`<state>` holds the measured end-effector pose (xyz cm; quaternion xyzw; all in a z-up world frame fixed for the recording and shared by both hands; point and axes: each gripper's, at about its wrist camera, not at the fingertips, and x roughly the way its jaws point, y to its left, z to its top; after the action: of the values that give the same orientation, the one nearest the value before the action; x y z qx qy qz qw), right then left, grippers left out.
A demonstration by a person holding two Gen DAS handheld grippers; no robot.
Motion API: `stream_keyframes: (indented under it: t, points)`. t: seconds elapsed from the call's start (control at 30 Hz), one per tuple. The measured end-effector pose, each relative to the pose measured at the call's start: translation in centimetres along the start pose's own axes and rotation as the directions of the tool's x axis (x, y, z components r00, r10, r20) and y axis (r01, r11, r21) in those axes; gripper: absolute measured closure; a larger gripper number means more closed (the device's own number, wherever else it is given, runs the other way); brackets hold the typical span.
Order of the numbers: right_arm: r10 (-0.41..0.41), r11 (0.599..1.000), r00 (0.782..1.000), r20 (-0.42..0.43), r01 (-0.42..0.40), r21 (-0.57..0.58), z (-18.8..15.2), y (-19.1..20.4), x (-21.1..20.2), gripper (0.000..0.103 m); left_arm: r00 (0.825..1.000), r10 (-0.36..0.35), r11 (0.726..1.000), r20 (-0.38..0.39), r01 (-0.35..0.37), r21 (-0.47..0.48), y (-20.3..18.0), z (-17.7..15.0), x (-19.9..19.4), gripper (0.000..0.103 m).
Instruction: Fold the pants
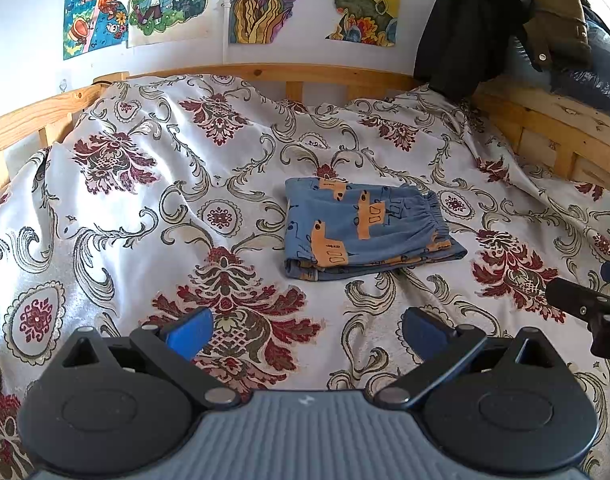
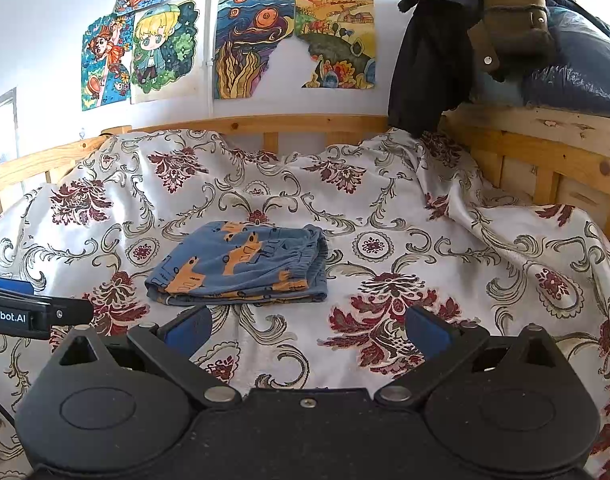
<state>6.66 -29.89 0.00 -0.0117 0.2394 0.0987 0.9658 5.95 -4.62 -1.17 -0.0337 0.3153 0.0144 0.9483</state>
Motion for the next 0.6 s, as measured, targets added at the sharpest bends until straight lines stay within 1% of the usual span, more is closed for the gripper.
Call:
stream_keyframes:
  t: [0.6]
  points:
    - [0.0, 1.0, 1.0, -0.002, 0.0, 0.001, 0.01, 0.0, 0.0, 0.001, 1.0, 0.003, 1.0, -0.005, -0.003, 0.0, 0.08, -0.03, -0.03, 0.0]
